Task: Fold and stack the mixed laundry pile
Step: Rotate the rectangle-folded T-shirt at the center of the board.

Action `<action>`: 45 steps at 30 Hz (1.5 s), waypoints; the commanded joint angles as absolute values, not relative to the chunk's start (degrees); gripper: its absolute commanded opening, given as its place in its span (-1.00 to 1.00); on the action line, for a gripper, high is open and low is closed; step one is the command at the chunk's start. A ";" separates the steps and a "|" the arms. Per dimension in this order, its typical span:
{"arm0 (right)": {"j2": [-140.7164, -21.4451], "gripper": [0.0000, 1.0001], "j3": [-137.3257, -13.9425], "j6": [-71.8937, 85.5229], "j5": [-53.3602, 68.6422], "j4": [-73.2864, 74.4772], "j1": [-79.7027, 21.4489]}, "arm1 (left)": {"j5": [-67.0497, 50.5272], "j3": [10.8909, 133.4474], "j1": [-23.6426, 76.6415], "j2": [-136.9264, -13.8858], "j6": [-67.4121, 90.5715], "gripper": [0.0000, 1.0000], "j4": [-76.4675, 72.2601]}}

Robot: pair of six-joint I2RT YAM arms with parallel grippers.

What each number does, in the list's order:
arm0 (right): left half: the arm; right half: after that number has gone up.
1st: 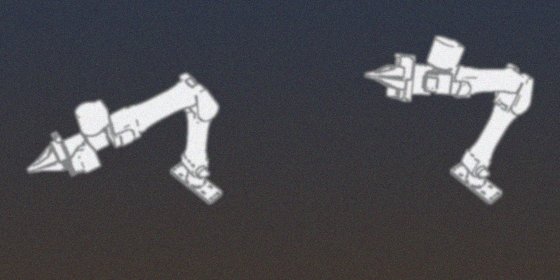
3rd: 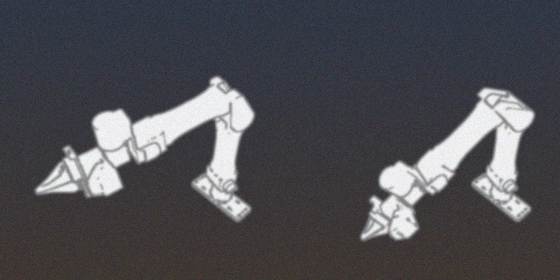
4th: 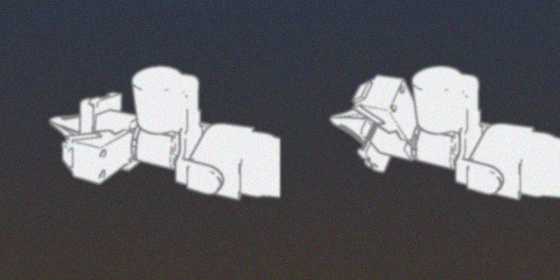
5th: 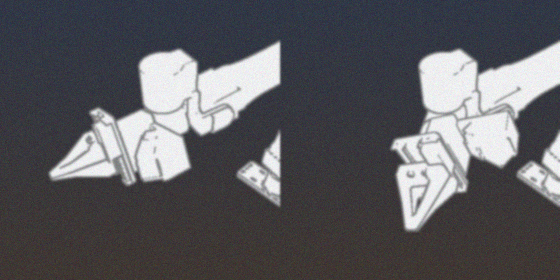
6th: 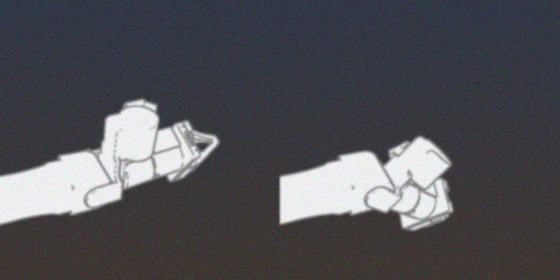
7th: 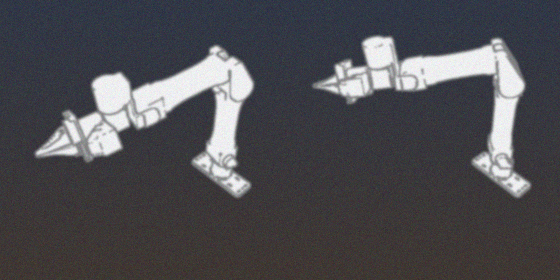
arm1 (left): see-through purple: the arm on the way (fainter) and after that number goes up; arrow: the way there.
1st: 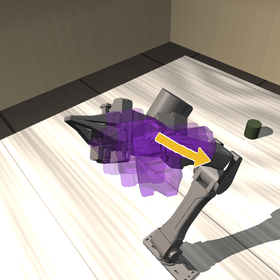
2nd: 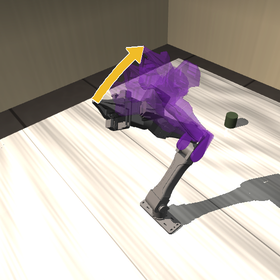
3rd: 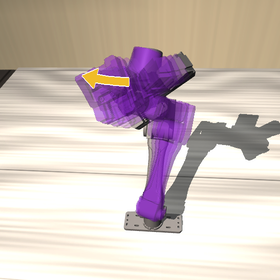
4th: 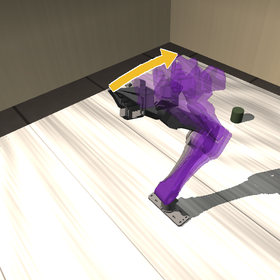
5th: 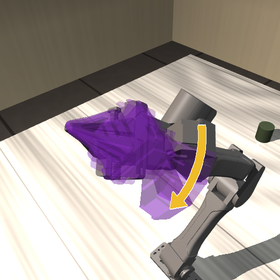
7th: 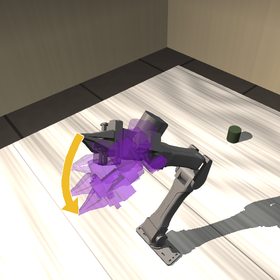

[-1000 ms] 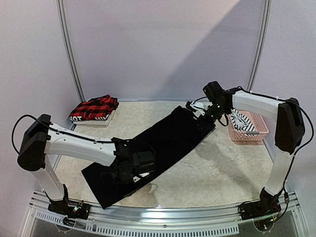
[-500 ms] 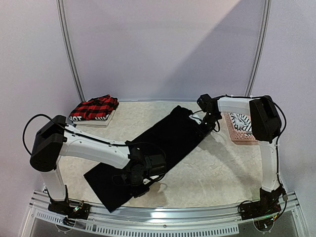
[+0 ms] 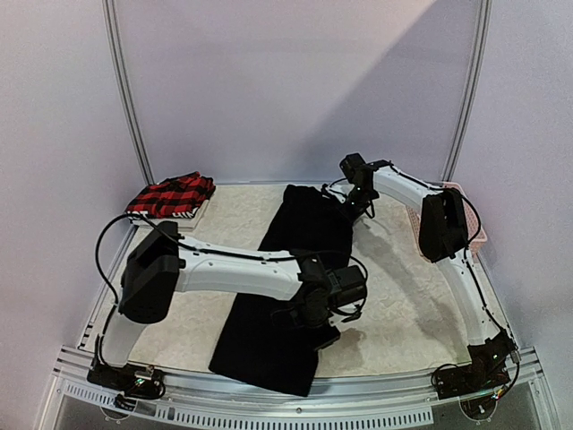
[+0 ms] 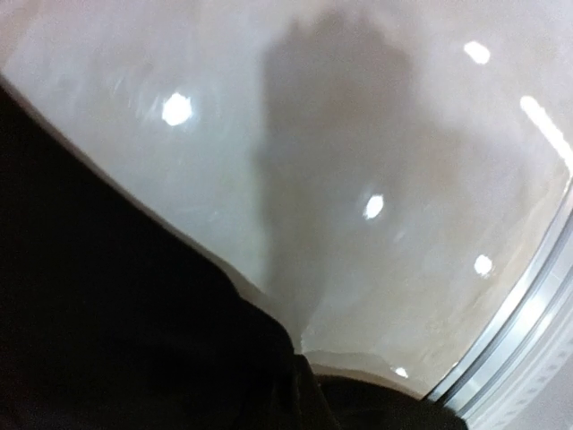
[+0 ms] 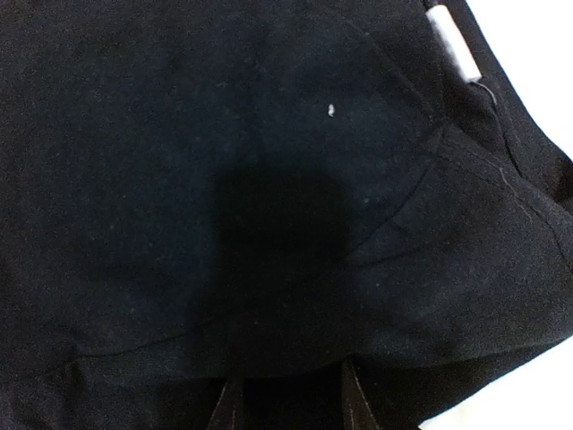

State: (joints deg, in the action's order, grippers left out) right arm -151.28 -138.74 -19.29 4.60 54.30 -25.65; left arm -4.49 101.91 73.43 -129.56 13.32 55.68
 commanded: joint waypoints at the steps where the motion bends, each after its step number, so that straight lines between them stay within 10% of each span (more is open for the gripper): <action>1: -154.60 -0.23 -139.87 -21.81 6.30 53.85 -26.70 | -8.68 111.28 74.88 -135.81 10.62 -0.81 54.45; 17: -123.08 0.13 -116.80 -18.02 15.44 53.92 -20.04 | -8.09 109.63 74.61 -122.03 9.01 -0.09 50.09; 32: -86.29 0.12 -69.37 -13.71 28.55 42.96 -20.50 | 4.52 59.75 63.92 -91.63 33.16 -0.03 24.73; 45: -90.29 -0.01 -68.62 -24.69 17.06 41.75 -32.57 | 2.23 51.00 67.73 -94.78 32.95 -0.06 19.99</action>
